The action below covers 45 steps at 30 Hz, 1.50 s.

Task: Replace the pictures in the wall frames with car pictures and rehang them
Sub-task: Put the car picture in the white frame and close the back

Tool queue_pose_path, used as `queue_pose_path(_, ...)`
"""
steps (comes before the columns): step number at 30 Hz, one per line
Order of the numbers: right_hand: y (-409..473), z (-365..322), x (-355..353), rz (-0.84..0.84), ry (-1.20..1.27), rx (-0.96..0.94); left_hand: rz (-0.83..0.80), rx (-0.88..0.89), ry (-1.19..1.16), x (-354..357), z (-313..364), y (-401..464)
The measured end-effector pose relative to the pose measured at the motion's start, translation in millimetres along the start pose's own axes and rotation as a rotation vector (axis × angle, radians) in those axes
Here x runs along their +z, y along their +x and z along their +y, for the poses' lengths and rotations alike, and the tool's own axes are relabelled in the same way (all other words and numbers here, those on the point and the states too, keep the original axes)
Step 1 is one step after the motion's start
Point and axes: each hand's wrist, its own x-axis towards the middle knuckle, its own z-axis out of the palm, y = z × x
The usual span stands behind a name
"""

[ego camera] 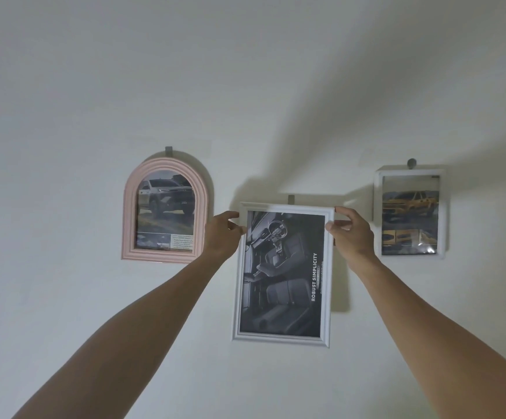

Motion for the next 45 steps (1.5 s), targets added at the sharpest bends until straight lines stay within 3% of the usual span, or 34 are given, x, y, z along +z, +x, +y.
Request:
queue_pose_path(10,3,3,0,0.032,-0.043,-0.033,-0.031,0.030,-0.037,9,-2,3)
queue_pose_path(24,5,9,-2,0.002,-0.038,-0.051,0.049,0.090,0.129,18,-2,2)
queue_pose_path(45,10,17,-1,-0.038,-0.071,-0.064,0.078,0.089,0.046,21,-3,6)
